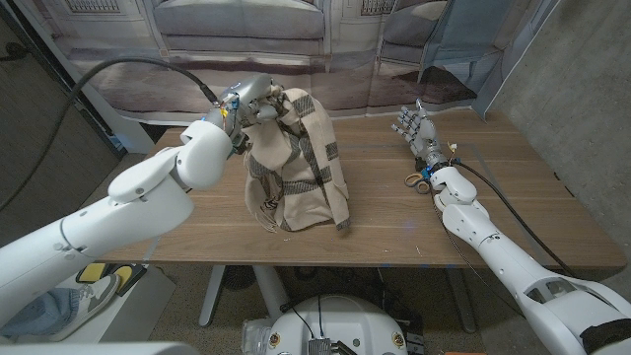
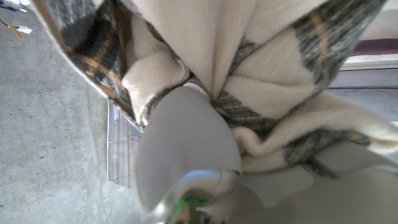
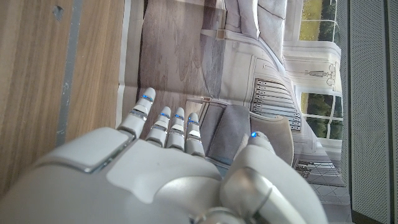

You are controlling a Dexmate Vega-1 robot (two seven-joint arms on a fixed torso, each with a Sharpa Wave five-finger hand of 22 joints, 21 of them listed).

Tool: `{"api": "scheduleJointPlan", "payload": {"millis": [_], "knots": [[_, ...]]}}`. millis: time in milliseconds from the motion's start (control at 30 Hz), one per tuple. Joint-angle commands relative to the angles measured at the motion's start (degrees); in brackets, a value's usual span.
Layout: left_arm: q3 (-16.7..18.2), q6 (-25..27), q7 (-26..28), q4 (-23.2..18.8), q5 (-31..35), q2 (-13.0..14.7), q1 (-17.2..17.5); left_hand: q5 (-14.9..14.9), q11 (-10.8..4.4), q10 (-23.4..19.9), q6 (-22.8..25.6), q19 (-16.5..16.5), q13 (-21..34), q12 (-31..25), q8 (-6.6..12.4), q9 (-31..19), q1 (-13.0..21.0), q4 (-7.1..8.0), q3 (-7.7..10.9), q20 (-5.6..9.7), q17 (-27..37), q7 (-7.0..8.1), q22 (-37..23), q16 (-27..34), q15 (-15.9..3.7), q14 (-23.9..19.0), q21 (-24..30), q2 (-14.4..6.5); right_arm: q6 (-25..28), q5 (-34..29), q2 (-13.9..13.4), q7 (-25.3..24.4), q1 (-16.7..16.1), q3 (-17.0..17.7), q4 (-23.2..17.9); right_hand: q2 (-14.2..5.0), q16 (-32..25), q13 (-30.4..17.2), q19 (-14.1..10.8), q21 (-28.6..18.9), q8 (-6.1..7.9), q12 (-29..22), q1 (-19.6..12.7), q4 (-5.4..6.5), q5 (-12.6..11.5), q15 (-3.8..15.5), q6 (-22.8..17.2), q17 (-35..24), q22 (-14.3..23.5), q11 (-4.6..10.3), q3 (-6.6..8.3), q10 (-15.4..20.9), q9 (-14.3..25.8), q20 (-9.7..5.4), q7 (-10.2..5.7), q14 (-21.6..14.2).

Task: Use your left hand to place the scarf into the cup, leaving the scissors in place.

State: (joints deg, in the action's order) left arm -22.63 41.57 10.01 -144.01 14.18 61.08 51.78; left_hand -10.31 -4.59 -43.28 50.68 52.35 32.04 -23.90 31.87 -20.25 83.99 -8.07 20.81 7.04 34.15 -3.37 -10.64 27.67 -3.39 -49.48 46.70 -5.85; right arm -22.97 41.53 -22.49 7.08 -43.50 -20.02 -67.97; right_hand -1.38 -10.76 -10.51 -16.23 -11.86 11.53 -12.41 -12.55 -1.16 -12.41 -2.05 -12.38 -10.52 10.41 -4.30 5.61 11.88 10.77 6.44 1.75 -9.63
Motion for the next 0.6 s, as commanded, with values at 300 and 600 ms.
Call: {"api": "scheduleJointPlan", "payload": {"millis": [300, 600], "knots": [[2.7, -1.1, -0.2, 2.2, -2.5, -1.2, -2.3, -0.4, -0.19, -0.7, 0.9, -0.2, 0.8, 0.5, 0.02, -0.1, -0.3, -0.05, 0.72, 2.63, 0.5, 0.11, 0.1, -0.1, -6.08, -3.8, 1.0, 0.0, 0.4, 0.1, -0.3, -0.2, -0.7, 0.0, -0.7, -0.52, -0.2, -0.2, -0.5, 0.1, -0.19, -0.1, -0.3, -0.27, 0.3, -0.23, -0.3, -0.1, 0.0, -0.05, 0.16, 0.5, 0.1, 0.0, -0.01, -0.6], [2.8, -2.1, -0.3, 5.1, -3.4, -2.2, -3.9, -0.4, -0.36, -0.7, 1.0, -0.4, 1.1, 0.9, -0.06, 0.0, -0.5, 0.01, 0.97, 2.72, 0.8, 0.47, 0.1, -0.1, -6.27, -3.9, 1.3, 0.1, 0.6, 0.1, 0.0, 0.0, -0.3, -0.2, -0.1, -0.54, -0.2, -0.2, -0.5, 0.1, -0.19, -0.1, -0.3, -0.3, 0.3, -0.24, -0.3, -0.1, 0.0, 0.13, 0.14, 0.6, 0.1, -0.05, -0.06, -0.7]]}}
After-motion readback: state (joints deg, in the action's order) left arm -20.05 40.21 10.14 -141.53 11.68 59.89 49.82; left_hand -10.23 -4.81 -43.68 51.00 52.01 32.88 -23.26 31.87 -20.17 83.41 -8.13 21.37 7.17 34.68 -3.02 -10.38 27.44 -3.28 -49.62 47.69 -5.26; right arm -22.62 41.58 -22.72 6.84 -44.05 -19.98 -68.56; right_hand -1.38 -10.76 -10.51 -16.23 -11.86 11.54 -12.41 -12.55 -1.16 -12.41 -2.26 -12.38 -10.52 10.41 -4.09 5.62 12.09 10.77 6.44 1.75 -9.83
